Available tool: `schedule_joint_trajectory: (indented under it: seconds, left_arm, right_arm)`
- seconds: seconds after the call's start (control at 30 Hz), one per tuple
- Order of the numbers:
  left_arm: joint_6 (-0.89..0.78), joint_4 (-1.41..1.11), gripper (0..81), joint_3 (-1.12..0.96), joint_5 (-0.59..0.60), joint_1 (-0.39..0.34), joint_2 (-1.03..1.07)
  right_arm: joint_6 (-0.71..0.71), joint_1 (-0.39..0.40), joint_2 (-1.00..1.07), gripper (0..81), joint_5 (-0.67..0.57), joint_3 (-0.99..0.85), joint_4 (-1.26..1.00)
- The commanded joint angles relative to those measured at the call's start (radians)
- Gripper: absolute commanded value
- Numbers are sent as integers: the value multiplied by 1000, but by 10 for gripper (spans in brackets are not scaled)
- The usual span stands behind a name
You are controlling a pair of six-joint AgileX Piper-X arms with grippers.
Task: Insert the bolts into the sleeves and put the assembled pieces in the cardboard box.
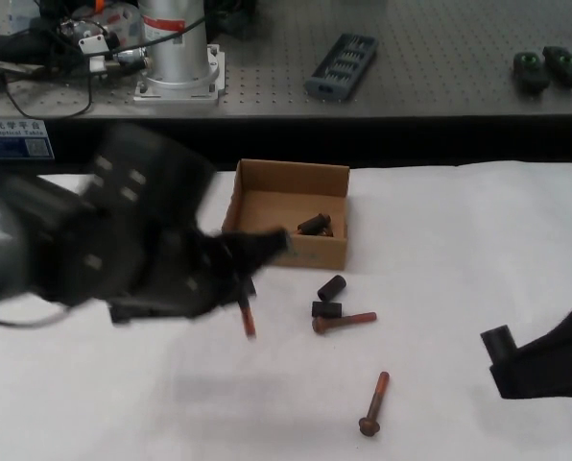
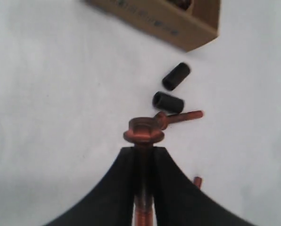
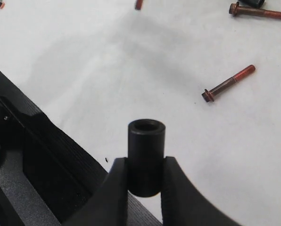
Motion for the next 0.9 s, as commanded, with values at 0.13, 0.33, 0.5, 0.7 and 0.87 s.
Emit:
schedule_joint_trajectory:
  seconds: [0.13, 0.33, 0.5, 0.7, 0.87]
  left_arm:
    - [316, -95, 6, 6, 392, 166, -281]
    - [393, -199, 6, 24, 643, 218, -355]
    - [377, -325, 6, 83, 724, 225, -396]
    - [327, -402, 6, 148, 724, 225, -447]
    - [256, -532, 6, 179, 724, 225, -461]
  right_arm:
    - [128, 70, 144, 28, -91, -3, -245]
    - [285, 181, 241, 28, -153, -3, -511]
    - [423, 239, 296, 28, -192, -3, -721]
    - [497, 247, 306, 28, -191, -3, -871]
    - [517, 247, 306, 28, -191, -3, -877]
